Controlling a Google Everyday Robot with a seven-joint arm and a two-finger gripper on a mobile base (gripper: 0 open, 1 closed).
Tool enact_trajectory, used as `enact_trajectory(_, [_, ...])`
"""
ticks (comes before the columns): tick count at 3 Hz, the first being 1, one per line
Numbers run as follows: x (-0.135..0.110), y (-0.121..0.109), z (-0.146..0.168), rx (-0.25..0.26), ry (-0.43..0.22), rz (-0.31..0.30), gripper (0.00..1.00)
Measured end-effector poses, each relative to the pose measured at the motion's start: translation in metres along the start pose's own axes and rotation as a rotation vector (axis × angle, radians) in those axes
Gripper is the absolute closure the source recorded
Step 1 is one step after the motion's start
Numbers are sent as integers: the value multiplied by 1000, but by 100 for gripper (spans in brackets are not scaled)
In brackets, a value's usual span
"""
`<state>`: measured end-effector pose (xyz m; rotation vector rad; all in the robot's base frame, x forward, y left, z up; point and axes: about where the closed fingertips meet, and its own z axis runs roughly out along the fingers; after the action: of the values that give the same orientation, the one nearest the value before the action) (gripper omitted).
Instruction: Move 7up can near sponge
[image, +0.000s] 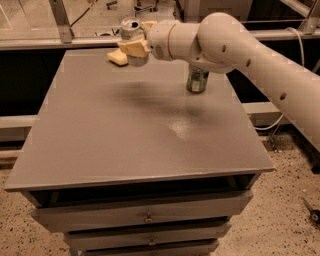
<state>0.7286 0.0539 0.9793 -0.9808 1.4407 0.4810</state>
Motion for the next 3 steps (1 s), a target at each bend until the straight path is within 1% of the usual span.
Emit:
enact_trajectory(1, [8,-49,17,72,-20,39,100])
enact_trajectory(2, [22,-69,47,81,-31,91,100])
enact_trajectory(3, [35,-76,76,85,-28,131,100])
